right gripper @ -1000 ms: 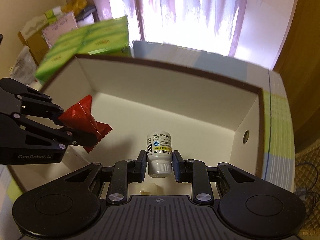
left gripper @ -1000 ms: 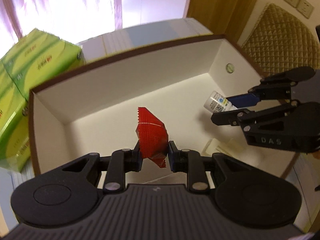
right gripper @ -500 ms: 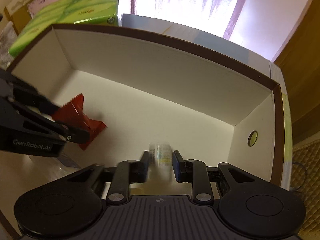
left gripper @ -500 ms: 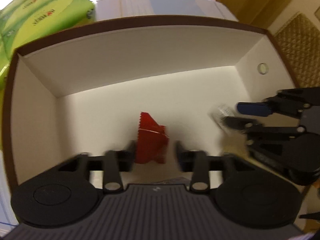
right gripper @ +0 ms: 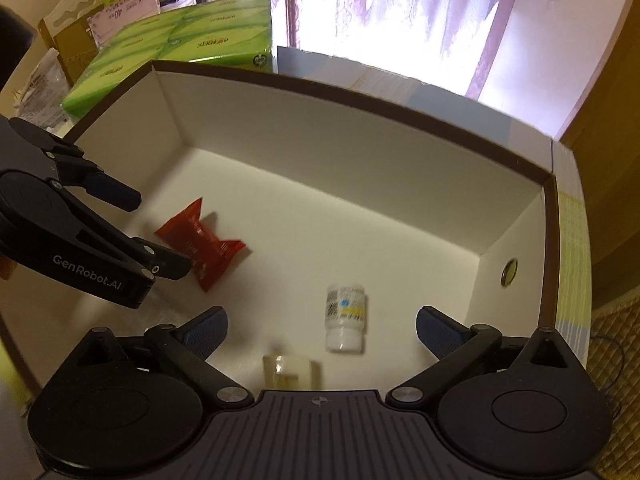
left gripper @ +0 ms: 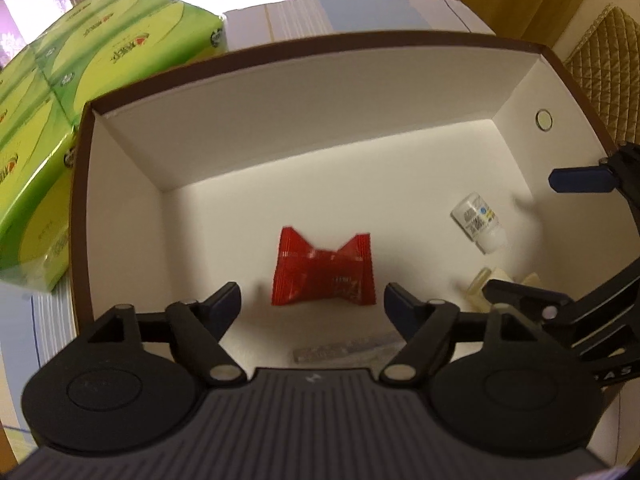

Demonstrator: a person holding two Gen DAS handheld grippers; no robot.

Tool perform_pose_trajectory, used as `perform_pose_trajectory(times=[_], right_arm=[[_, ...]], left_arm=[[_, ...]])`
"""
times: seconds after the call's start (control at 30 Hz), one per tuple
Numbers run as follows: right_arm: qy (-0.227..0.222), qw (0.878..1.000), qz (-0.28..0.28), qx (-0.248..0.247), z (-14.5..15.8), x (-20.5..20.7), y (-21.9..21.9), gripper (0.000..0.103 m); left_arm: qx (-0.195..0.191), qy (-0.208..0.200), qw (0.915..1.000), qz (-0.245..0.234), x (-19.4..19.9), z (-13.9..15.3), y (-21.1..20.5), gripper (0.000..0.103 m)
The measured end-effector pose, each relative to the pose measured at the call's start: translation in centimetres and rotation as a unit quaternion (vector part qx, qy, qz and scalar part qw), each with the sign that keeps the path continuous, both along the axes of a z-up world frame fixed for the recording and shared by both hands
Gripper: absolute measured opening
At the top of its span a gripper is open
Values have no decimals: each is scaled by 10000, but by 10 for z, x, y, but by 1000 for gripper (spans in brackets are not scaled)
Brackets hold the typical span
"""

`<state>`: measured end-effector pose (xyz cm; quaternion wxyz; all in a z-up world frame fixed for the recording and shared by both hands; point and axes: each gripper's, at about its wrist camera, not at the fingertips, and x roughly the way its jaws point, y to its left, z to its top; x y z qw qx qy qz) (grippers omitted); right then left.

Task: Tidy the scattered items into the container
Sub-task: 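Open both tools to drop the packet and bottle into the box, then withdraw both tools from the box toward the remaining items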

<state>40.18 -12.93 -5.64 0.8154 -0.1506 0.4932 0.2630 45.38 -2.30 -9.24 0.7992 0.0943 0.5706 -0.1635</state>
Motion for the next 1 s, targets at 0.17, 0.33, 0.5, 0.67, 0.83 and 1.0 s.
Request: perform_pose_trajectory(times=[0.17,0.33,0.5,0.67,0.83,1.0], right_arm=[[128,9999,-38,33,6,-9,-6,103],[90,9999,-83,67,13,-20,-13,103],[19,9999,-135,101,20,-31,-18,103],[-77,9996,-203,157,30,-41,-24,103],[-207,9991,-262,246,44,-54,-30,103],[-351,9984,-274,356,58,-69,-36,103]], left_arm=[[140,34,9999,-1,-8,5,-3,83],[136,-59,9999,-19,-18,16,-4,83],[169,-169,9997,-25,-31,27,-4,83],[203,-354,9992,-50,-48,41,-4,83],[214,-565,9982,-62,-66,58,-5,83],[198,-814,9965,-55,-88,77,-6,83]])
